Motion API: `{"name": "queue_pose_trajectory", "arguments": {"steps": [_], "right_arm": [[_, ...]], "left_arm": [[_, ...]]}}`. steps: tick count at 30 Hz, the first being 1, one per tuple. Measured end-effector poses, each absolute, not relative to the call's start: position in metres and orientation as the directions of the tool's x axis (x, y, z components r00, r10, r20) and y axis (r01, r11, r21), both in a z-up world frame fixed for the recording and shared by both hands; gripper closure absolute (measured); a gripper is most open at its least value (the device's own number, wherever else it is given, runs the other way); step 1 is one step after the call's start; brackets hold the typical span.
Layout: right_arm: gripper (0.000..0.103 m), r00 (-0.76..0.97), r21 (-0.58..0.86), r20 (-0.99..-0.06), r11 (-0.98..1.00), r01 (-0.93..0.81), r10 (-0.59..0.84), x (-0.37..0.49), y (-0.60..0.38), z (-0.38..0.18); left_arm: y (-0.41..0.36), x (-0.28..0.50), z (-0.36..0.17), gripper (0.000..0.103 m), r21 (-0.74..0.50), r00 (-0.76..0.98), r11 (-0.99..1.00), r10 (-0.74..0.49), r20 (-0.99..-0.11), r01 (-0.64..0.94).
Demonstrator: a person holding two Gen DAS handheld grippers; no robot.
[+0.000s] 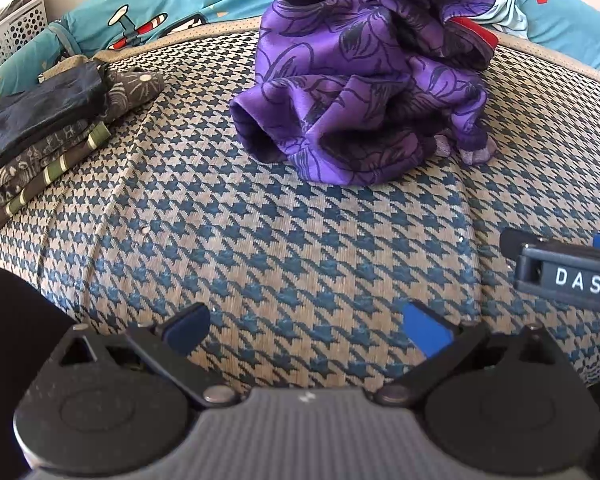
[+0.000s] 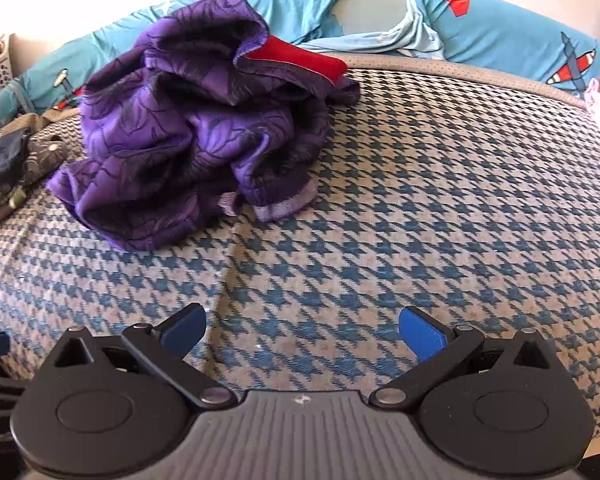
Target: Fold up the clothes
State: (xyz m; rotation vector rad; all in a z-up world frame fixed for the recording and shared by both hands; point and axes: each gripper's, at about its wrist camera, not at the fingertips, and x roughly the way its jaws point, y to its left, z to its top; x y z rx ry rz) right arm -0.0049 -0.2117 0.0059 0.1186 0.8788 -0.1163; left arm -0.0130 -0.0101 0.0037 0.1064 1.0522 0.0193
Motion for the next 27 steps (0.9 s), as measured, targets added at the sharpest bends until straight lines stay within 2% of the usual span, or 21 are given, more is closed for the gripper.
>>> {"name": "queue_pose_trajectory", "arguments": {"steps": [9, 27], "right_arm": [[0.0, 0.637, 0.087, -0.769, 0.976, 0.199, -0.061, -0.0046, -0.2209, 0.0043], [0.0, 0.633, 0.112, -0.774, 0.98, 0.166, -0.019, -0.0046, -0.2191, -0.003]], "left_arm": [[-0.0105, -0.0172, 0.0025, 0.0, 0.075, 0.494, 0.996, 0.041, -0.869, 0.05], [-0.008, -0.0215, 0.0039, 0.0, 0.071, 0.489, 0.996, 0.04, -0.871, 0.044]]}}
